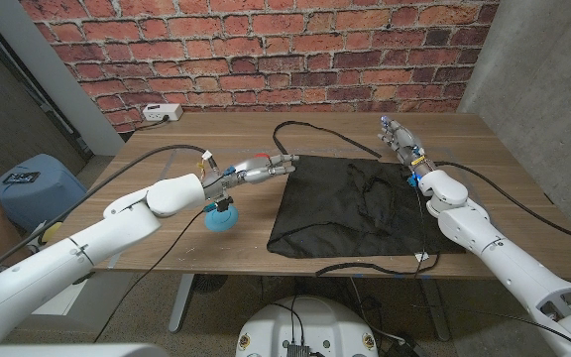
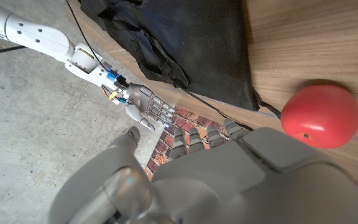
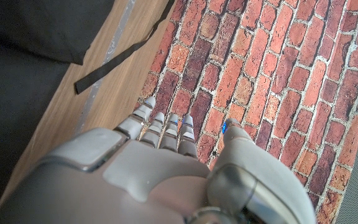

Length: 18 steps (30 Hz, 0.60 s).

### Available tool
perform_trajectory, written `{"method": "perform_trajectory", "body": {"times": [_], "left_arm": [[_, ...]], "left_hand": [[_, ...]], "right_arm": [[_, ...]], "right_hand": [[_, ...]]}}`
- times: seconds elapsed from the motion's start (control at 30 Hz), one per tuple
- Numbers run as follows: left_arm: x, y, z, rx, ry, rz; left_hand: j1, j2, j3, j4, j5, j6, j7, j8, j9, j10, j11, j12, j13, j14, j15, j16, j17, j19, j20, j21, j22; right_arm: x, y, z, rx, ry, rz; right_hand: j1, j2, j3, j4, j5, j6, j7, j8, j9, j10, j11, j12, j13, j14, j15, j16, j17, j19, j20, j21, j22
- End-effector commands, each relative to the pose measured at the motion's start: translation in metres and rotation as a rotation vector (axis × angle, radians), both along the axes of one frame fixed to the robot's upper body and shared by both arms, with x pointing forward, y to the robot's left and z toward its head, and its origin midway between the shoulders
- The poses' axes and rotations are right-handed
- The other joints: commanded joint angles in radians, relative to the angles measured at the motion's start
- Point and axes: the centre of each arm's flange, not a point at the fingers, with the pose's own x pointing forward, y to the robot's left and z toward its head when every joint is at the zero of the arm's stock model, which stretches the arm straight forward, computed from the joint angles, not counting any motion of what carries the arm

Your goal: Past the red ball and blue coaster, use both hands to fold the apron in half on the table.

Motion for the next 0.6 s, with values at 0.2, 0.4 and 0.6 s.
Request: {"method": "perform_trajectory", "body": {"times": [0.2,0.4,0.6], "left_arm": [[-0.011,-0.009,-0.015,0.131,-0.052,-0.030],[-0.011,-0.012,-0.017,0.175,-0.049,-0.037],[-0.014,-0.016,-0.017,0.256,-0.068,-0.039]], "left_hand": [[-0.029,0.007,0.007,0.035,-0.005,-0.003,-0.011,0.002,0.004,-0.006,0.000,0.001,0.000,-0.006,0.003,0.005,0.003,-0.003,0.003,0.009,0.002],[-0.058,0.006,0.009,0.060,-0.007,-0.015,-0.013,-0.001,0.005,-0.017,-0.002,-0.003,0.001,-0.019,0.005,0.002,0.005,-0.019,0.006,0.006,0.003],[-0.138,0.005,0.026,0.076,-0.009,-0.059,-0.039,-0.006,0.004,-0.089,-0.008,-0.014,0.000,-0.089,0.013,-0.007,0.005,-0.106,-0.001,-0.008,0.004]], "right_arm": [[-0.011,-0.014,-0.009,-0.016,0.020,-0.026],[-0.012,-0.021,-0.010,-0.016,0.022,-0.040],[-0.011,-0.025,-0.011,-0.016,0.030,-0.048]], "right_hand": [[-0.003,-0.001,0.004,-0.008,-0.002,0.004,0.005,0.000,0.005,-0.002,0.007,-0.002,0.003,-0.006,-0.024,0.006,0.001,-0.003,-0.052,-0.001,0.005],[-0.003,0.000,0.005,-0.008,-0.002,0.004,0.005,0.000,0.005,-0.001,0.008,-0.001,0.003,-0.007,-0.024,0.006,0.001,-0.004,-0.052,-0.001,0.005],[-0.004,-0.001,0.005,-0.009,-0.002,0.005,0.005,0.000,0.005,-0.002,0.007,-0.001,0.003,-0.007,-0.024,0.007,0.001,-0.004,-0.051,0.000,0.005]]}}
